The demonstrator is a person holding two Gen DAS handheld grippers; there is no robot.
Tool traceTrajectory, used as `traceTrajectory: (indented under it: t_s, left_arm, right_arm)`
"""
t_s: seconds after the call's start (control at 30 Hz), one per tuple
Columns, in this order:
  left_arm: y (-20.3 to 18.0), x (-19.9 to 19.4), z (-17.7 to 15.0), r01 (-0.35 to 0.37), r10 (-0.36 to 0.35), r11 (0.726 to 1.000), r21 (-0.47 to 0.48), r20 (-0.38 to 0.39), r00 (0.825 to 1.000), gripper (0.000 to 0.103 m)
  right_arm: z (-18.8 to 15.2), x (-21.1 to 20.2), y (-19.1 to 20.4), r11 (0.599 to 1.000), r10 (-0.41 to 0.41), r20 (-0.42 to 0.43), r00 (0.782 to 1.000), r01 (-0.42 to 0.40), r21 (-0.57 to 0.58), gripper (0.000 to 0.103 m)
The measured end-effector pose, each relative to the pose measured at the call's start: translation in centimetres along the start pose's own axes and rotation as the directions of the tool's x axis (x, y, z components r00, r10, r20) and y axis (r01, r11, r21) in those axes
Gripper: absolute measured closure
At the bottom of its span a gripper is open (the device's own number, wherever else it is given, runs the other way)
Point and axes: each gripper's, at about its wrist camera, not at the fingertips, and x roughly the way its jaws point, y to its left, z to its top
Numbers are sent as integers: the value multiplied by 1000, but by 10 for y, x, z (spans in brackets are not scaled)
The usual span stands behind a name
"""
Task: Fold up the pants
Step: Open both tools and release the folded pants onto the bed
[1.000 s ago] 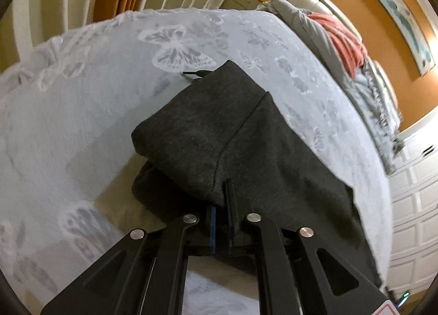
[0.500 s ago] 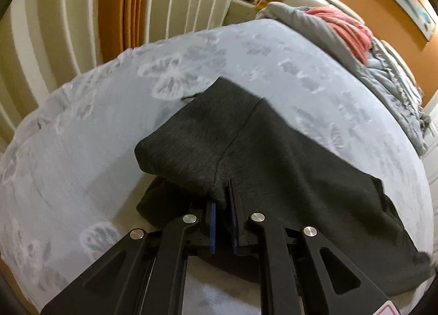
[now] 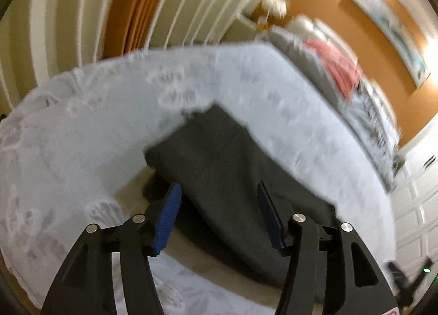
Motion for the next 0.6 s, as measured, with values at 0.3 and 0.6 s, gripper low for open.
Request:
traceTrajectory:
  t_s: [0.3, 0.6]
  left_arm:
    - [21, -16, 7, -101, 98, 982, 157, 31, 995, 42]
    - [42, -1, 17, -38, 44, 991, 128, -46, 998, 41]
  right_arm:
    - [61, 142, 126, 991, 29, -114, 993, -43, -129, 100]
    - [82, 150, 107, 959, -224, -58, 973, 209, -192, 103]
